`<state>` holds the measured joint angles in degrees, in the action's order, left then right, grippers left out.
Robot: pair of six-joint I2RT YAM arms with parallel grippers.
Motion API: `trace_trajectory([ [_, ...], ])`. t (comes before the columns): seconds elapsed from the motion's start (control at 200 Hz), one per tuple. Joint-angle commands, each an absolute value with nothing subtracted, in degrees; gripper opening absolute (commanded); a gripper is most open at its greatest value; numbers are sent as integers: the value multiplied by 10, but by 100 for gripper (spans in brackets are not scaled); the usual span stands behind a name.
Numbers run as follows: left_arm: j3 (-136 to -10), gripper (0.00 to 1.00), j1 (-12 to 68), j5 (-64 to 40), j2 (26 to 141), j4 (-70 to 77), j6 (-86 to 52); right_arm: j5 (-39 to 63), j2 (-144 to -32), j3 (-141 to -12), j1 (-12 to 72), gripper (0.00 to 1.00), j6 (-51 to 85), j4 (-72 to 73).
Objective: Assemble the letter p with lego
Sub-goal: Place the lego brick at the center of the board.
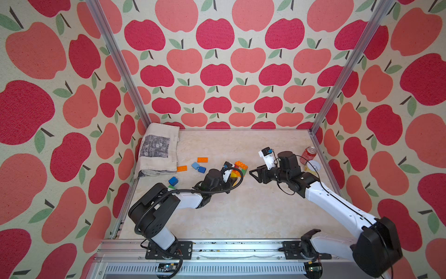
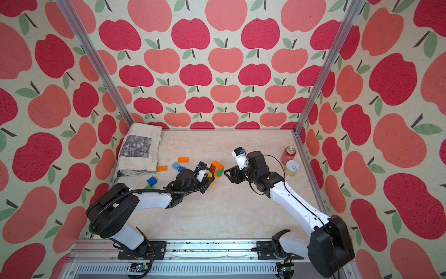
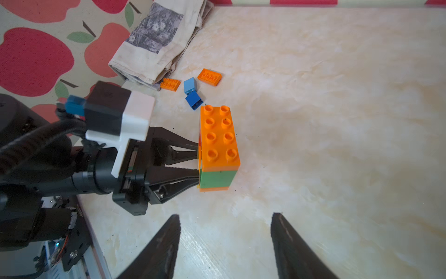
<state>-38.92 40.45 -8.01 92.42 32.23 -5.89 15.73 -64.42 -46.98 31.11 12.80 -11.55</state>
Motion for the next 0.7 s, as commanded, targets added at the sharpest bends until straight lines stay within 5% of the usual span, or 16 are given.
trace_trajectory([
  [0.0,-471,27,388,-36,939,126,-105,61,-558,-434,298,67,114,-176],
  [0.16,-609,27,358,-19,989,-67,-184,-28,-476,-395,297,67,120,-222],
  [0.695,-949,28,324,2,1205,-446,-312,-13,-314,-215,298,67,157,-93],
])
